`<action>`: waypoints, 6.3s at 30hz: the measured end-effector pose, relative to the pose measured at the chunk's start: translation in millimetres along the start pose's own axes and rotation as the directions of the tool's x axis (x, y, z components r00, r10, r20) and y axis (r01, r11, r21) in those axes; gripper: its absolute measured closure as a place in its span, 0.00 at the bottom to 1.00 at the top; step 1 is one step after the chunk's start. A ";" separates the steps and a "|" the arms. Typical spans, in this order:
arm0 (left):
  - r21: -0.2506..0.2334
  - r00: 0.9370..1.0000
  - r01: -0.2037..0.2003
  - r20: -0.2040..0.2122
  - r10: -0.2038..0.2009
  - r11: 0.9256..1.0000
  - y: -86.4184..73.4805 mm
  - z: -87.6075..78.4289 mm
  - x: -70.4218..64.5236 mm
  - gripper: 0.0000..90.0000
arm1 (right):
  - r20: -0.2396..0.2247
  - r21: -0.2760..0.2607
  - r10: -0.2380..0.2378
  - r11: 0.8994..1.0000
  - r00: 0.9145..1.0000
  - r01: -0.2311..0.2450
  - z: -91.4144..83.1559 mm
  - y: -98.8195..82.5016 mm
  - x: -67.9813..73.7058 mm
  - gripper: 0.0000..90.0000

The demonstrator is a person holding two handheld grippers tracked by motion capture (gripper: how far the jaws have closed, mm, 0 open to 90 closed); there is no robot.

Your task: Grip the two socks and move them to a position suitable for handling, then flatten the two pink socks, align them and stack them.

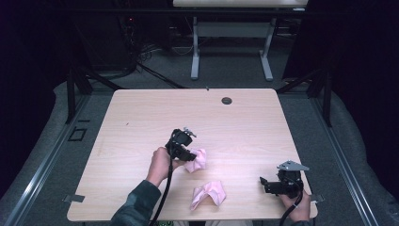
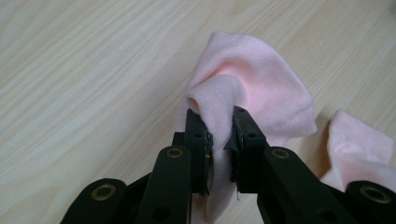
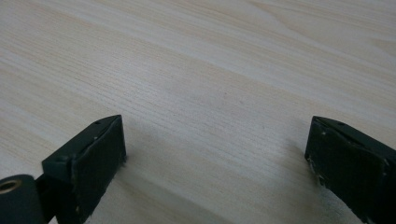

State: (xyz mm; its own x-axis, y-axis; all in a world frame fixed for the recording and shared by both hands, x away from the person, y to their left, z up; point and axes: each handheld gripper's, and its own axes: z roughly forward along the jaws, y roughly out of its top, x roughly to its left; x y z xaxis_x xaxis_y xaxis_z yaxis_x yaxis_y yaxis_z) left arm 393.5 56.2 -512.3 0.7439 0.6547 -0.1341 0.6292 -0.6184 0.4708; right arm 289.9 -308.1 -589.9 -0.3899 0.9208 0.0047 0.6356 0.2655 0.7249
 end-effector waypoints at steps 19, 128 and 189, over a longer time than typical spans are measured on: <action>0.003 0.999 0.035 -0.041 -0.034 0.999 4.7 14.7 -3.2 0.27 | 0.005 0.002 -0.004 1.000 1.000 0.004 -1.5 0.1 -0.8 0.07; -0.120 0.987 0.081 -0.126 -0.096 0.990 -130.9 -11.6 -67.3 0.72 | -0.217 0.280 -0.158 0.935 0.963 0.216 4.2 58.2 150.1 0.82; -0.181 0.982 0.187 0.008 -0.189 0.965 -68.2 -12.1 25.9 0.41 | -0.276 0.184 -0.099 0.971 0.956 0.154 16.2 105.3 131.1 0.50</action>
State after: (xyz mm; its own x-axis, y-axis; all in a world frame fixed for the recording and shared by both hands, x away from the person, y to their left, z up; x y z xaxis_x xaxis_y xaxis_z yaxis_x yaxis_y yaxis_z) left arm 367.1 120.7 -537.3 0.6136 0.7560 -0.2278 0.7058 -0.3958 0.5875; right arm 316.5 -154.8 -524.2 -0.6196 0.7753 0.1225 0.6796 0.4517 0.5781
